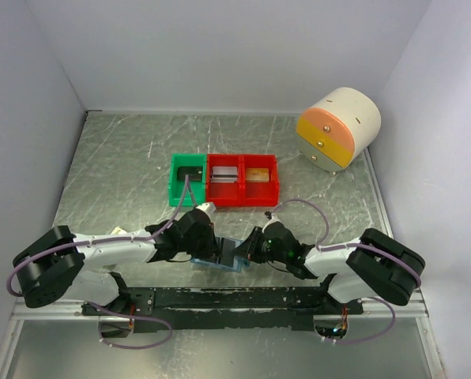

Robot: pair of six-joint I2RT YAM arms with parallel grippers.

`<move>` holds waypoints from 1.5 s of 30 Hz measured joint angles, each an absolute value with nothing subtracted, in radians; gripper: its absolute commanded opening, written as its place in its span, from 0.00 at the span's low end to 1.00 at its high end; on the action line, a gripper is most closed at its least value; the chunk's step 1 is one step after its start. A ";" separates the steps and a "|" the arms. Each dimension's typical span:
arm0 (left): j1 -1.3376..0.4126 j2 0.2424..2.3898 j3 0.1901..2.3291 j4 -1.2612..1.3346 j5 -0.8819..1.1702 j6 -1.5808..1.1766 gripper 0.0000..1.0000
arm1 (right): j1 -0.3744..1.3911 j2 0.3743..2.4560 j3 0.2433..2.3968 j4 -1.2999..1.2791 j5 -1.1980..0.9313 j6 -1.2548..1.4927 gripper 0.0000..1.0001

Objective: Take the credit cards out of the card holder

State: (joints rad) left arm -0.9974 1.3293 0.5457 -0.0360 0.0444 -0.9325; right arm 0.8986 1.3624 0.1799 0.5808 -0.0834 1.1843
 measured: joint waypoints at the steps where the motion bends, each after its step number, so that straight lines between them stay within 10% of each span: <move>1: -0.997 1.325 0.546 -0.039 0.044 -0.932 0.07 | 0.899 1.362 0.181 0.578 -0.083 1.184 0.17; 31: -0.997 1.286 0.547 -0.110 -0.007 -0.931 0.08 | 0.902 1.219 0.347 0.265 -0.109 0.968 0.29; 45: -0.994 1.298 0.533 -0.067 0.018 -0.936 0.25 | 0.903 1.416 0.369 0.358 -0.120 1.021 0.24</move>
State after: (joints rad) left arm -0.9936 1.2984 0.5331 -0.0669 0.0181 -0.9360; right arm 0.9031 1.4162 0.3687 0.3584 -0.1200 1.0206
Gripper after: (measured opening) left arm 0.238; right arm 0.245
